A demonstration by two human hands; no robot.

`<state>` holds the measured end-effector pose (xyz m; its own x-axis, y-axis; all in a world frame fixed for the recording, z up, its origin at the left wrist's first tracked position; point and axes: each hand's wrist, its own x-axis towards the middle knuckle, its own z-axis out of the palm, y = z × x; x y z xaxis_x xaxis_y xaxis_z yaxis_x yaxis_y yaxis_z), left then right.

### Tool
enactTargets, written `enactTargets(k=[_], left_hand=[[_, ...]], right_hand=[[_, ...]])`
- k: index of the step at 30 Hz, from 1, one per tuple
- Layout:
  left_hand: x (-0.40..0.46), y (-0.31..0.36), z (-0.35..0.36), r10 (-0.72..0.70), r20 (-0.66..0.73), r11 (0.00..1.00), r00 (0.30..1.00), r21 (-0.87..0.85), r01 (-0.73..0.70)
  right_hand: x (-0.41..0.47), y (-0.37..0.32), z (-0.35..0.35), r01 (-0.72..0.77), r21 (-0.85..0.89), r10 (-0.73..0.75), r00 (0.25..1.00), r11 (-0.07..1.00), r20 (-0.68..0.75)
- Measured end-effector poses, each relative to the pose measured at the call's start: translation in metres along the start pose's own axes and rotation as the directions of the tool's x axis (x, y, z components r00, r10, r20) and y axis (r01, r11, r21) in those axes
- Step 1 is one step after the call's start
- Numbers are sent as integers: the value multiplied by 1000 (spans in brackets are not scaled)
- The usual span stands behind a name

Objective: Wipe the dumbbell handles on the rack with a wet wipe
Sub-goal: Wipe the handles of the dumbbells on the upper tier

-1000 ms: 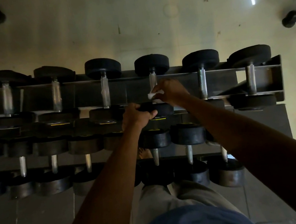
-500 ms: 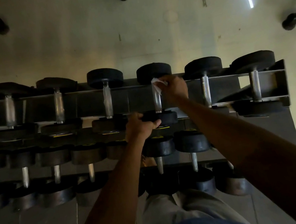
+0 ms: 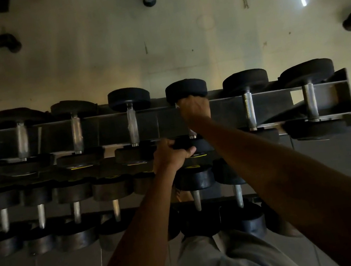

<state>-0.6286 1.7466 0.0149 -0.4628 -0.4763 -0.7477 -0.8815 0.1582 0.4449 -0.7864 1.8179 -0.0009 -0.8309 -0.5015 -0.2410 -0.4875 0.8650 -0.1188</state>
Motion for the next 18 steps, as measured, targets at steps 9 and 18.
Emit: enactTargets(k=[9, 18], left_hand=[[0, -2, 2, 0, -24, 1000, 1000, -2, 0], [2, -1, 3, -17, -16, 1000, 1000, -20, 17]], right_hand=[[-27, 16, 27, -178, 593, 339, 925, 786, -171], [-22, 12, 16, -505, 845, 496, 696, -175, 519]])
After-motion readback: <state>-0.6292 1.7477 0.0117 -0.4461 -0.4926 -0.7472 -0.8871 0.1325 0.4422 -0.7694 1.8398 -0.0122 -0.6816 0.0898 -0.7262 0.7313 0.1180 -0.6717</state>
